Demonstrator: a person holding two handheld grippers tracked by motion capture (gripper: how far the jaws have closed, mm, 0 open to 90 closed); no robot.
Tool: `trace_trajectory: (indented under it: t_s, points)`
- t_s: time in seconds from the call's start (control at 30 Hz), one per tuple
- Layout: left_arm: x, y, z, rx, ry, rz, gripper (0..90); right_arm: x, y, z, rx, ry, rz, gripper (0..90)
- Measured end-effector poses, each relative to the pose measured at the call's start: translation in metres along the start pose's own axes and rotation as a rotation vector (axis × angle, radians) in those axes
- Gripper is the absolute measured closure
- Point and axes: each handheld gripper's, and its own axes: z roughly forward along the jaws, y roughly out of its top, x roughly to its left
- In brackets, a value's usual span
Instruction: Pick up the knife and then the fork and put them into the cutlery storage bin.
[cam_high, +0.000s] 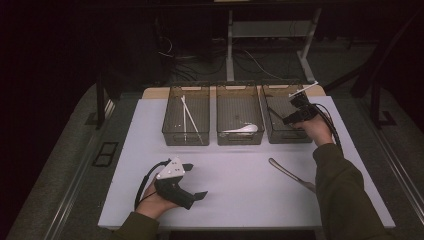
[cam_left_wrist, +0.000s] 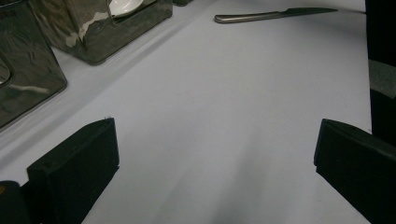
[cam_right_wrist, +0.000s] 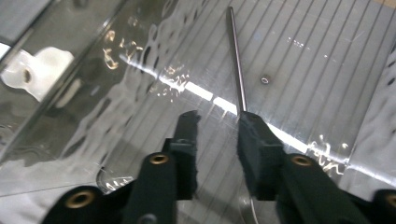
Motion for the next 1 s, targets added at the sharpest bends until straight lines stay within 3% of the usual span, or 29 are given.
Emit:
trace_trajectory:
  t_s: [0.2,0.4,0.5,0.83,1.0]
  points:
    - [0.0,0.0,0.0,-0.003,0.001,-0.001,0.0,-0.003,-0.001,-0.009,-0.056,0.04,0.027,54.4]
    - [-0.001,0.0,0.001,-0.005,0.003,-0.008,0.0,-0.003,-0.005,-0.032,-0.162,0.068,0.04,43.3]
    - [-0.001,0.0,0.001,-0.004,0.005,-0.01,0.0,-0.001,-0.01,-0.043,-0.214,0.088,0.025,37.3]
    - [-0.001,0.0,0.001,-0.001,0.006,-0.009,0.0,0.009,-0.033,-0.071,-0.301,0.203,0.004,29.7]
    - [-0.001,0.0,0.001,-0.001,0.007,-0.008,0.0,0.016,-0.047,-0.079,-0.324,0.218,-0.02,27.2]
